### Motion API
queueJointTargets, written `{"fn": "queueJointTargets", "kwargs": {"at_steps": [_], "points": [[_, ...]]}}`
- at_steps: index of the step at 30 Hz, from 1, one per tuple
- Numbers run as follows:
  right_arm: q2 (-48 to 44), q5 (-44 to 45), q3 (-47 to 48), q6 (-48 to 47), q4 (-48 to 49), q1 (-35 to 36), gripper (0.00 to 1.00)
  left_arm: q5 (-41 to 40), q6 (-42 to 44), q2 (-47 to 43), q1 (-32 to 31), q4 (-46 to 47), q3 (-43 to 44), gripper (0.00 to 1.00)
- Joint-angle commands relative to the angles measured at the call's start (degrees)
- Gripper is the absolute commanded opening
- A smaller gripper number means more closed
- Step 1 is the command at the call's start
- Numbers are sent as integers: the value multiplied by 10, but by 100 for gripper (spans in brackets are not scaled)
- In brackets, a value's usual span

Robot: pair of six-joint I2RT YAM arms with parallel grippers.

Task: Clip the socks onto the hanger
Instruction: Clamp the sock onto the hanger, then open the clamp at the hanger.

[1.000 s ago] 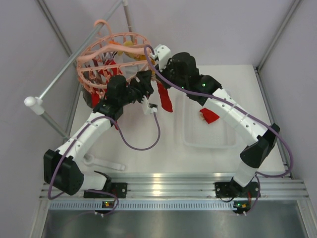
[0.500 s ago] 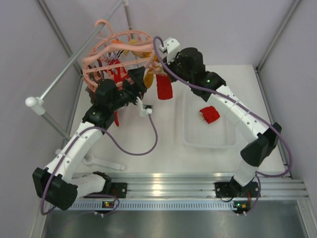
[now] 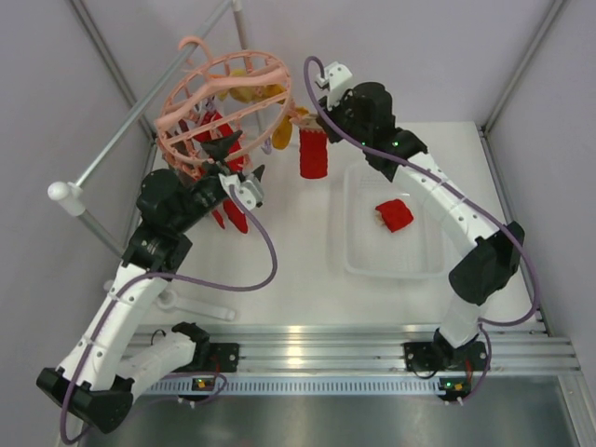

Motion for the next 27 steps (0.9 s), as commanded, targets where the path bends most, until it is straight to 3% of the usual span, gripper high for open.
{"fn": "queueJointTargets", "kwargs": {"at_steps": [1,4,9,12,13,15,17,21,24,27], "points": [[12,-35,0,-8,64,-17,0,-41,-217,-7,0,18,19,83],[18,-63,1,-11,79,-29,1,-60,-274,-10,0,8,25,81],[12,-117,-17,2,100,-40,14,-96,-338,14,1,-10,50,76],[0,-140,-33,1,106,-41,30,-116,-350,33,3,-19,64,70],[-4,-149,-38,1,107,-42,42,-116,-351,37,5,-19,70,68],[-20,-178,-60,2,122,-47,55,-118,-355,48,10,-26,80,64],[-37,-196,-77,1,141,-53,59,-123,-354,62,13,-40,86,59],[-59,-316,-120,9,169,-66,63,-116,-364,76,32,-47,96,52],[-63,-413,-152,-1,210,-66,70,-112,-366,80,36,-48,98,52],[-64,-452,-197,5,275,-56,73,-100,-370,79,39,-48,95,52]]}}
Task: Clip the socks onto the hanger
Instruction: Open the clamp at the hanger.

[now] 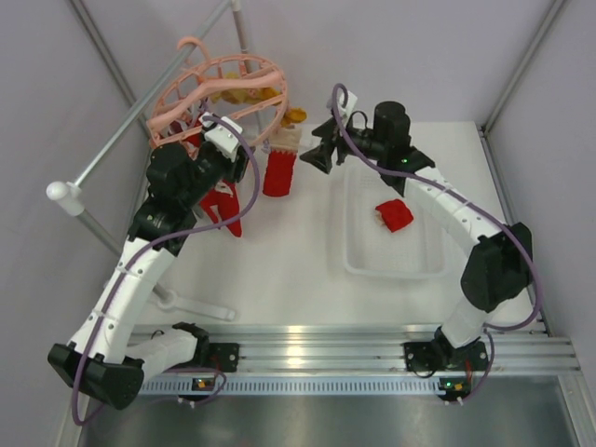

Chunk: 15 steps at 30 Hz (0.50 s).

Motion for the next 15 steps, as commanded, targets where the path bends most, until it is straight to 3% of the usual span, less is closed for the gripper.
{"fn": "queueJointTargets", "kwargs": {"at_steps": [1,7,15], "points": [[-24,-109,-41,6,151,10,74,15,-19,-5,5,6,19,52],[17,-93,-61,1,256,49,73,29,-22,0,12,3,20,52],[63,-71,-33,11,343,88,63,30,-32,-1,24,1,15,52]]}}
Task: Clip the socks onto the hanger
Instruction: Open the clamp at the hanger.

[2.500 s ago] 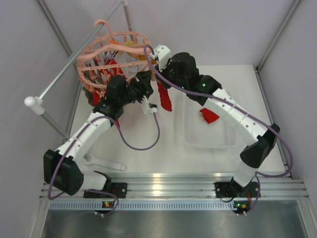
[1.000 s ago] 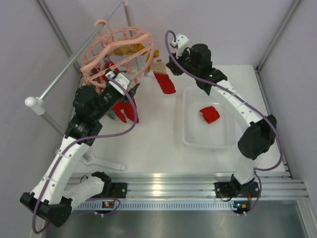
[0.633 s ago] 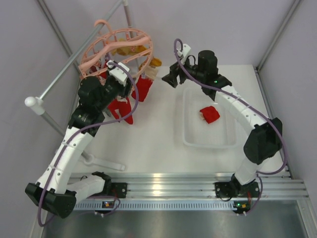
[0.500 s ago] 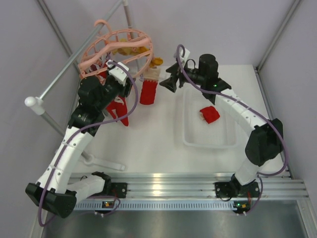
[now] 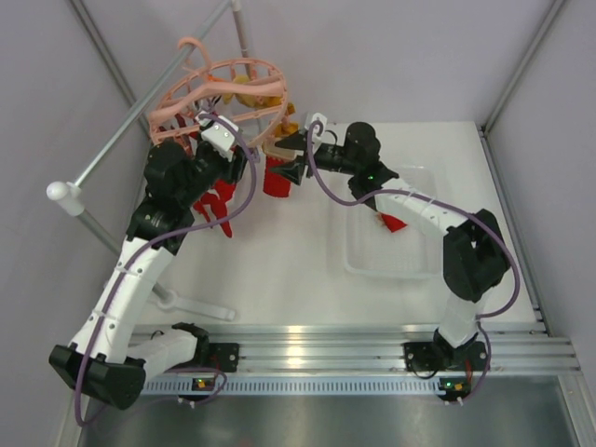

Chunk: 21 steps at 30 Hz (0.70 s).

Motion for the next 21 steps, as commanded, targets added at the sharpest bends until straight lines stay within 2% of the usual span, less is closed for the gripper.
{"fn": "queueJointTargets", "kwargs": {"at_steps": [1,5,11,17,21], "points": [[13,0,33,6,86,15,63,7,-15,-2,7,12,15,52],[15,24,26,4,88,26,59,4,-10,3,14,8,14,52],[5,80,21,-31,26,20,54,-2,-10,17,18,8,18,47],[-31,55,-9,-18,17,9,52,11,-10,40,19,-13,34,40],[-67,1,-41,-5,27,12,51,31,-16,44,19,-7,35,36]]}}
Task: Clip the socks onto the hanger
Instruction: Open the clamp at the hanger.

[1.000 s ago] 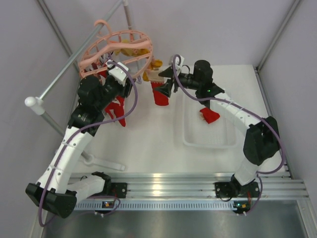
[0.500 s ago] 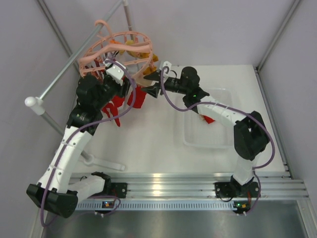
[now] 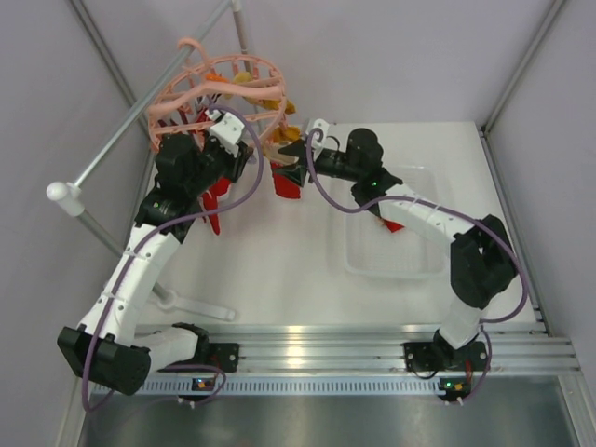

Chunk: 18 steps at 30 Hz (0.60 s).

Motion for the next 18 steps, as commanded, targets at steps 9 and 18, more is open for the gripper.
{"fn": "queueJointTargets", "kwargs": {"at_steps": [9,18], "points": [[-39,-55,-7,27,54,38,49,28,-20,-2,3,10,30,31],[23,4,41,16,60,54,62,34,-21,-2,3,7,36,29]]}}
